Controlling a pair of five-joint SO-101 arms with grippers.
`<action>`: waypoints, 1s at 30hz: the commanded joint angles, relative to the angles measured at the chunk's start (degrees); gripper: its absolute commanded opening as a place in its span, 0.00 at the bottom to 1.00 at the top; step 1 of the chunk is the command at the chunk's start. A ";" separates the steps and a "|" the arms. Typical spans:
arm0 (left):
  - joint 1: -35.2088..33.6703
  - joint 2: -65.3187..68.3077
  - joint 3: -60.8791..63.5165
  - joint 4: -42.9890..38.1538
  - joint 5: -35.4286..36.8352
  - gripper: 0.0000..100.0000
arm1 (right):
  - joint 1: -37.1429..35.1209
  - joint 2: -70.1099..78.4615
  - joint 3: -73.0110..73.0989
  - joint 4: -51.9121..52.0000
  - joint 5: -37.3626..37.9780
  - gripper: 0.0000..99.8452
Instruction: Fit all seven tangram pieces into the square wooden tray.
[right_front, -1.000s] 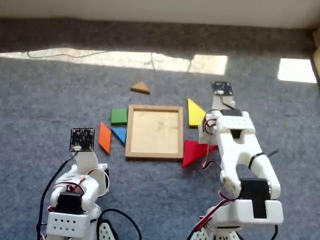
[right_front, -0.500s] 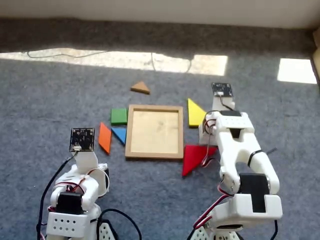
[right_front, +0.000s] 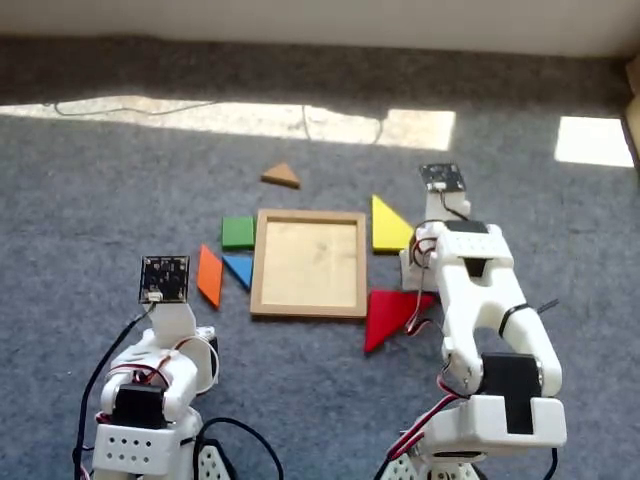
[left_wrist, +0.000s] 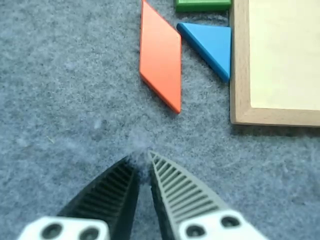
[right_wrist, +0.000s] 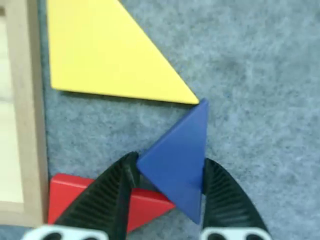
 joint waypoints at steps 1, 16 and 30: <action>-0.13 -1.98 1.19 0.26 -0.18 0.00 | -0.13 -8.31 -1.71 1.54 0.70 0.09; -0.13 -1.98 1.19 0.26 -0.18 0.00 | -16.31 -15.78 -2.15 5.93 4.84 0.09; -0.13 -1.98 1.19 0.26 -0.18 0.00 | -35.56 -12.00 -10.33 5.85 4.92 0.09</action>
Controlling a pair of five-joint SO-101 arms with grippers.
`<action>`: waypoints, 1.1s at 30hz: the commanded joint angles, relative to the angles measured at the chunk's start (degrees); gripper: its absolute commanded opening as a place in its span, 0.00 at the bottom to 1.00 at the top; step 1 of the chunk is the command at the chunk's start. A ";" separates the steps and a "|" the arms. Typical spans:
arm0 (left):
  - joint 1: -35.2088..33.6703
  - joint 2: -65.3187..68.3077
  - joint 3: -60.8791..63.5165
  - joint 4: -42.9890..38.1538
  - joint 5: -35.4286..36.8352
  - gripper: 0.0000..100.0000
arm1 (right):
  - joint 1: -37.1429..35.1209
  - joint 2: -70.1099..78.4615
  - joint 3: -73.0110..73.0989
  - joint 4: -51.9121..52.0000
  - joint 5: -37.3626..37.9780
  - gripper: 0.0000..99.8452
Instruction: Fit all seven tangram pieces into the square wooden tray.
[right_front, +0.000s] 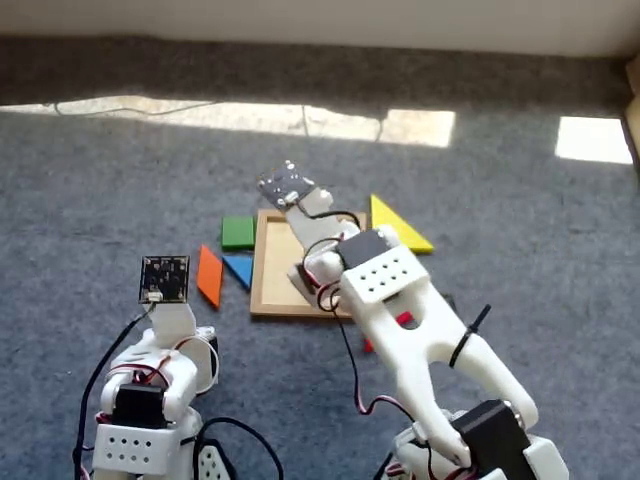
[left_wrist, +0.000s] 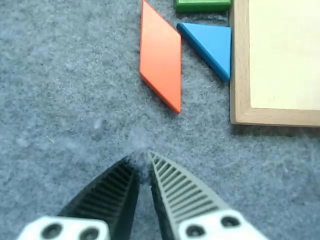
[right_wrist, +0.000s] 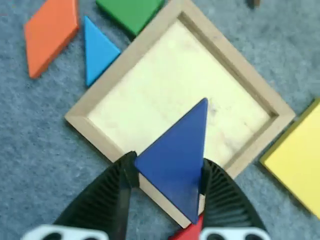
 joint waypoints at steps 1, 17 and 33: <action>-0.13 -1.98 1.19 0.26 -0.18 0.00 | -3.38 2.51 -6.64 -0.04 -3.52 0.09; -0.13 -1.98 1.19 0.26 -0.18 0.00 | -6.37 23.78 -20.09 0.13 -8.88 0.09; -0.13 -1.98 1.19 0.26 -0.18 0.00 | -6.55 22.90 -22.11 5.85 -11.69 0.30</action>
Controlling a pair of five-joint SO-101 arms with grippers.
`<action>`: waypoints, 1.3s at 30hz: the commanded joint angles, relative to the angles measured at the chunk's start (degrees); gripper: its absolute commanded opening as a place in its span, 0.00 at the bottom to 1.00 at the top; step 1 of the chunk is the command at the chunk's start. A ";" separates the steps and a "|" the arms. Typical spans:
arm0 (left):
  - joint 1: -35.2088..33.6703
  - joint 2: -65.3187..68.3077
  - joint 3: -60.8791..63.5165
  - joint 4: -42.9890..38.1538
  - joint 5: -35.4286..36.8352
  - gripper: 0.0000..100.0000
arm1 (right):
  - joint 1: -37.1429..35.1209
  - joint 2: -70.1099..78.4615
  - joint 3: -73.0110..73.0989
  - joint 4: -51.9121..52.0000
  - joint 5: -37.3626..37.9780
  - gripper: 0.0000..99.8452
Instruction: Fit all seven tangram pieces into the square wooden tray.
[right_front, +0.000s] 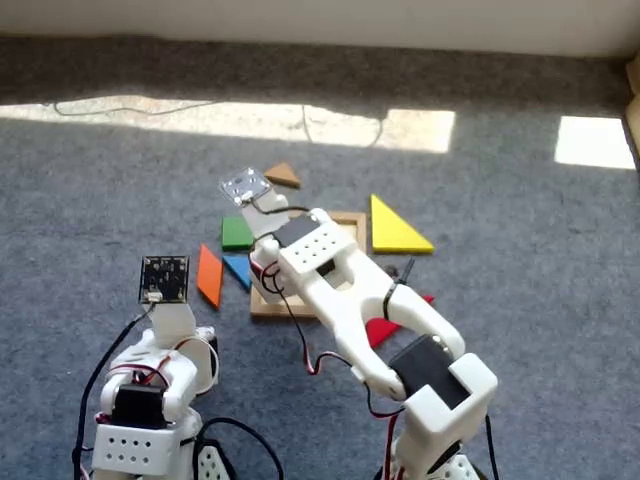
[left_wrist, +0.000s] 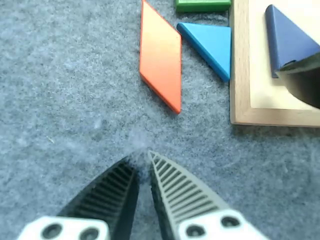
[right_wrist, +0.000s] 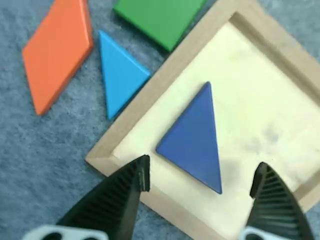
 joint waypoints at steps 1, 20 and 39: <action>-0.13 -1.98 1.19 0.26 -0.18 0.00 | -0.31 -2.95 -6.11 3.47 -0.53 0.27; -0.13 -1.98 1.19 0.26 -0.18 0.00 | 10.95 6.02 -7.69 -4.26 -0.35 0.01; -0.13 -1.98 1.19 0.26 -0.18 0.00 | 4.97 6.11 -6.46 -0.92 3.52 0.01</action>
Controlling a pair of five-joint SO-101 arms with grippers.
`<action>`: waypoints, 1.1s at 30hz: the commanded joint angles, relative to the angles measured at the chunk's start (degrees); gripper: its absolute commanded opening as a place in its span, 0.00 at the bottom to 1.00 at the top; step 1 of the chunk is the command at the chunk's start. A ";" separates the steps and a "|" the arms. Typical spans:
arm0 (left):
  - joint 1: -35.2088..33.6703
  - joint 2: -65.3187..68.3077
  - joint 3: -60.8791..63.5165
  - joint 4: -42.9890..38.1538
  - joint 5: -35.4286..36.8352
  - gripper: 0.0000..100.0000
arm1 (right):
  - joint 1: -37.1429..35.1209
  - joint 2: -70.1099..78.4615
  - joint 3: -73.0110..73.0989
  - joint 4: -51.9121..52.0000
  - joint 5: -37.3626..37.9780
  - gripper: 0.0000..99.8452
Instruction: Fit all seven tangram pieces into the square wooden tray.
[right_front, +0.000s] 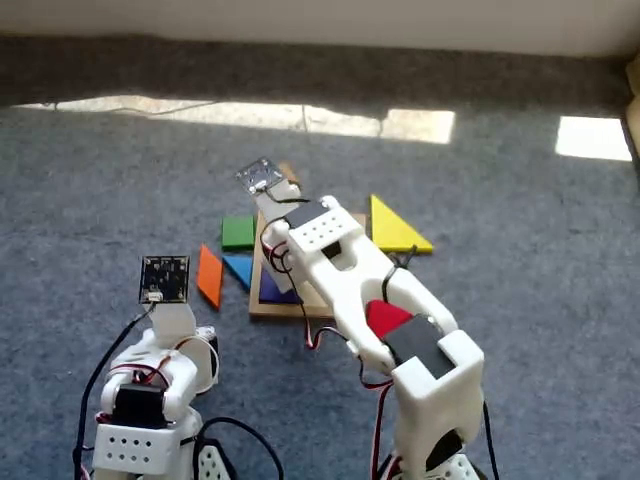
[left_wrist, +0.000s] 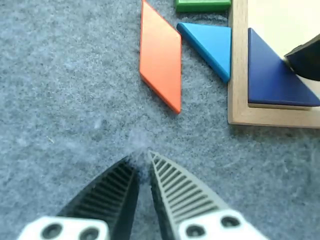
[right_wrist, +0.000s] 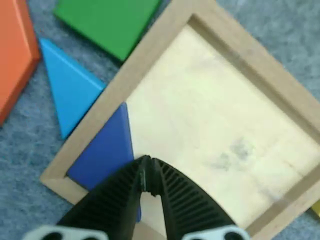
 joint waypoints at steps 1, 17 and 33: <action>-0.13 -1.98 1.19 0.26 -0.18 0.00 | 0.04 -1.27 -1.10 0.13 0.70 0.01; -0.13 -1.98 1.19 0.26 -0.18 0.00 | 4.70 -13.85 0.66 7.43 0.44 0.01; -0.13 -1.98 1.19 0.26 -0.18 0.00 | 21.41 -37.76 18.24 7.52 -20.75 0.08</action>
